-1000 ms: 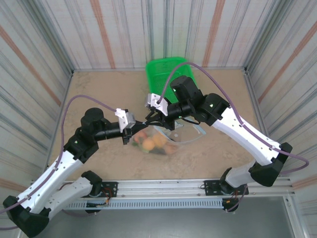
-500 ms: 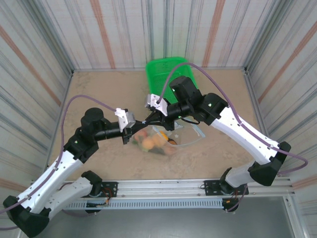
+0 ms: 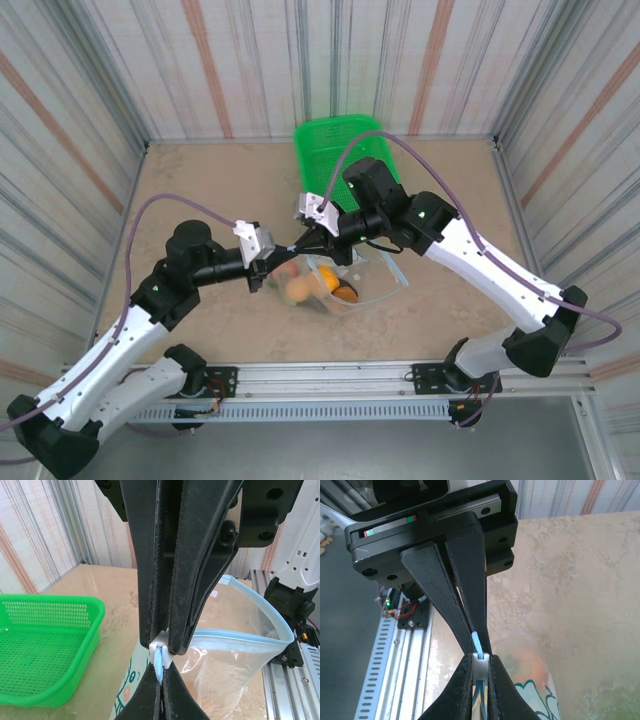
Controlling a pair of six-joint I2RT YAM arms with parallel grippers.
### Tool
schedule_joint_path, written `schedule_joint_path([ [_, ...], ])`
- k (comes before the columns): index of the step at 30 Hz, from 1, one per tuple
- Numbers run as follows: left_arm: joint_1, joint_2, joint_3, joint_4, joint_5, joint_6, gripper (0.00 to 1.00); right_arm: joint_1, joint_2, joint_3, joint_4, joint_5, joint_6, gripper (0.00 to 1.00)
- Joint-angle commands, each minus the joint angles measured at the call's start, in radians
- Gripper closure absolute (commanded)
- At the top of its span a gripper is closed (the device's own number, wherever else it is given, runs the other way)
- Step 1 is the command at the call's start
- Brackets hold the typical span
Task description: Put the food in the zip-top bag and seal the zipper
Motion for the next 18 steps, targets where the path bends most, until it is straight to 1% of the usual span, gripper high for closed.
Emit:
schedule_joint_path([
  [1,0.004,-0.037,0.006,0.052,0.003,0.002,1.00,-0.030,-0.046,-0.034,-0.034,0.035,0.000,1.00],
  [13,0.015,-0.062,-0.005,0.059,-0.028,0.006,1.00,-0.073,-0.119,-0.091,-0.058,0.056,-0.003,1.00],
  [18,0.016,-0.081,-0.008,0.051,-0.099,0.024,1.00,-0.091,-0.153,-0.125,-0.064,0.094,-0.007,1.00],
])
